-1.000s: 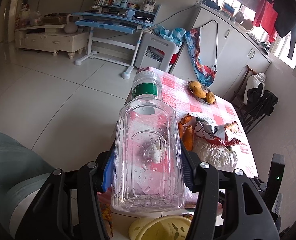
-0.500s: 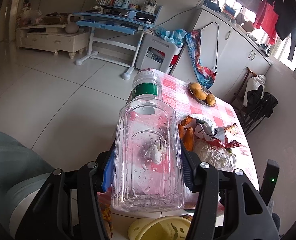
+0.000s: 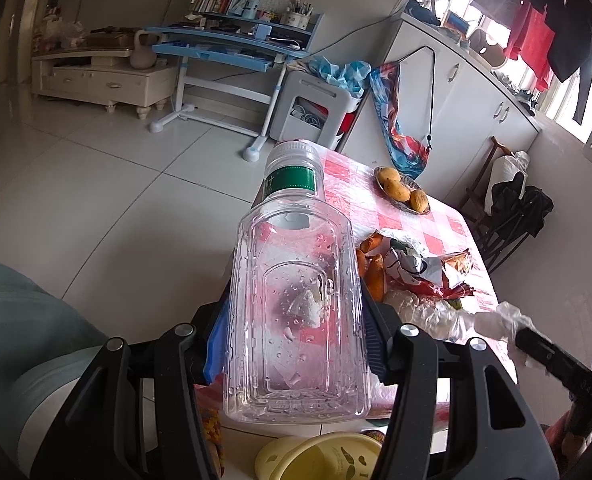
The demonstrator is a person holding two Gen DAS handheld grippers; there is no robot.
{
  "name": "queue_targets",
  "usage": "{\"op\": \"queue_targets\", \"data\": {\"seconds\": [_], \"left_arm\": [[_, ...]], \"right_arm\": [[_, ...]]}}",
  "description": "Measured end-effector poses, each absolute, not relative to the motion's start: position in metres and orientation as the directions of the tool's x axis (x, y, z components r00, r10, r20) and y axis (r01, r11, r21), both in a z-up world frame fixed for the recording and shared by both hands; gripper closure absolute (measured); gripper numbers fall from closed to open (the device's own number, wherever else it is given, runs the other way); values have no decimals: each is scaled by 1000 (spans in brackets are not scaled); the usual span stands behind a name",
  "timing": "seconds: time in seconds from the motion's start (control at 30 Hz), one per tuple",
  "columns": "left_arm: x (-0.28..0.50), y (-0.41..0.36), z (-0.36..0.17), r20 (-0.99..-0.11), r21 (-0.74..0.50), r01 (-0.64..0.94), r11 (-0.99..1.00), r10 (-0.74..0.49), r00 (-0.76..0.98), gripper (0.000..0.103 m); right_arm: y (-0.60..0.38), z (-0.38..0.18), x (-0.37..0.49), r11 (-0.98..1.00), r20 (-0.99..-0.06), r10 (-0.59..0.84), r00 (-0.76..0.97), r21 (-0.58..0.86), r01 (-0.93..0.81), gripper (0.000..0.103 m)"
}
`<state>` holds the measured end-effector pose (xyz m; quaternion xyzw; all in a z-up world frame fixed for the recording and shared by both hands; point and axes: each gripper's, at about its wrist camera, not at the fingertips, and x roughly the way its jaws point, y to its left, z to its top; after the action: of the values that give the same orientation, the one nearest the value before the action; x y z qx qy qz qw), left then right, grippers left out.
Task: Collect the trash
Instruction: 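Carry the white tissue in the right tool and drop it into the yellow basin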
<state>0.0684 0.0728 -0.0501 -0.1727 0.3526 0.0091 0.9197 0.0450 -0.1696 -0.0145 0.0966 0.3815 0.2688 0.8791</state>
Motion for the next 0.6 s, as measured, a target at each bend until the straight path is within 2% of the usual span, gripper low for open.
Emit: {"op": "queue_targets", "data": {"seconds": [0.17,0.37,0.5,0.53,0.6], "left_arm": [[65,72,-49,-648,-303,-133,944,-103,754,51],[53,73,-49,-641,-307,-131,943,-103,761,51],[48,74,-48,-638,-309,-125,943,-109,762,51],[48,74,-48,-638,-310,-123,943,-110,762,51],[47,74,-47,-637,-311,-120,943,-113,763,51]], "right_arm": [[-132,-59,13,804,-768,532,357,326,-497,87],[-93,-142,-15,786,-928,341,150,195,-586,86],[-74,-167,-24,743,-970,229,85,118,-659,86],[-72,-172,-25,733,-975,216,45,132,-667,84],[-67,-182,-27,718,-984,178,17,118,-686,54]]}}
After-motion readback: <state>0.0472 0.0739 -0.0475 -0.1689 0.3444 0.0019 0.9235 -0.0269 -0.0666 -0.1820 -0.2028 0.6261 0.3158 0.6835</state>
